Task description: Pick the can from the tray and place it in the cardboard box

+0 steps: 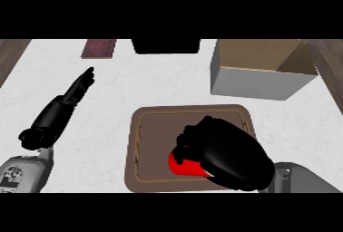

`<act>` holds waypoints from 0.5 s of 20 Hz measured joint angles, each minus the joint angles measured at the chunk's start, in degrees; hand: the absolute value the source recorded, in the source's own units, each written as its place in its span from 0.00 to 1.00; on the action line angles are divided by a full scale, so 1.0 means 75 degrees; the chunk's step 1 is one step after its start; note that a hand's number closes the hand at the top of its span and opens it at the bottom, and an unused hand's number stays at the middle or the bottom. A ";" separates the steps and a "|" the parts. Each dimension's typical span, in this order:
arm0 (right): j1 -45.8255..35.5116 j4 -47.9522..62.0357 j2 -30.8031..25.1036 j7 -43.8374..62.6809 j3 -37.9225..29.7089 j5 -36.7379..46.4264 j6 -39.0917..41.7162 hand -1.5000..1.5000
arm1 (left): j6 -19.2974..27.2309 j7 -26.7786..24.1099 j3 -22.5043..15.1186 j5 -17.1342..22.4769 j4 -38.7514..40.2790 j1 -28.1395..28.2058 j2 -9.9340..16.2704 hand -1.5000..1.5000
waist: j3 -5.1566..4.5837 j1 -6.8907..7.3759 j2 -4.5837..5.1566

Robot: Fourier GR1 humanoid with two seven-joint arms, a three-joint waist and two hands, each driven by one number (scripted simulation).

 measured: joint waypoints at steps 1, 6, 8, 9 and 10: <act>0.0015 -0.0055 -0.0011 0.0110 -0.0357 -0.0251 0.0023 1.00 | -0.0002 -0.0035 0.0007 -0.0003 0.0021 0.0024 -0.0013 0.50 | -0.0001 -0.0004 0.0001; -0.0092 0.0351 0.0061 0.0571 -0.1921 -0.1185 0.0098 1.00 | 0.0048 0.0049 -0.0069 -0.0095 -0.0163 0.0058 -0.0135 0.50 | -0.0004 0.0051 0.0005; -0.0441 0.0866 0.0126 0.0657 -0.2469 -0.1441 0.0204 1.00 | 0.0016 -0.0026 -0.0061 -0.0129 0.0007 -0.0008 -0.0167 0.50 | -0.0005 0.0082 0.0020; -0.0576 0.1176 0.0150 0.0604 -0.2720 -0.1526 0.0208 1.00 | 0.0025 -0.0069 -0.0073 -0.0155 0.0034 0.0003 -0.0209 0.50 | -0.0006 0.0099 0.0024; -0.0725 0.1499 0.0186 0.0562 -0.2928 -0.1573 0.0221 1.00 | 0.0002 -0.0085 -0.0051 -0.0168 -0.0022 0.0052 -0.0183 0.50 | -0.0006 0.0120 0.0024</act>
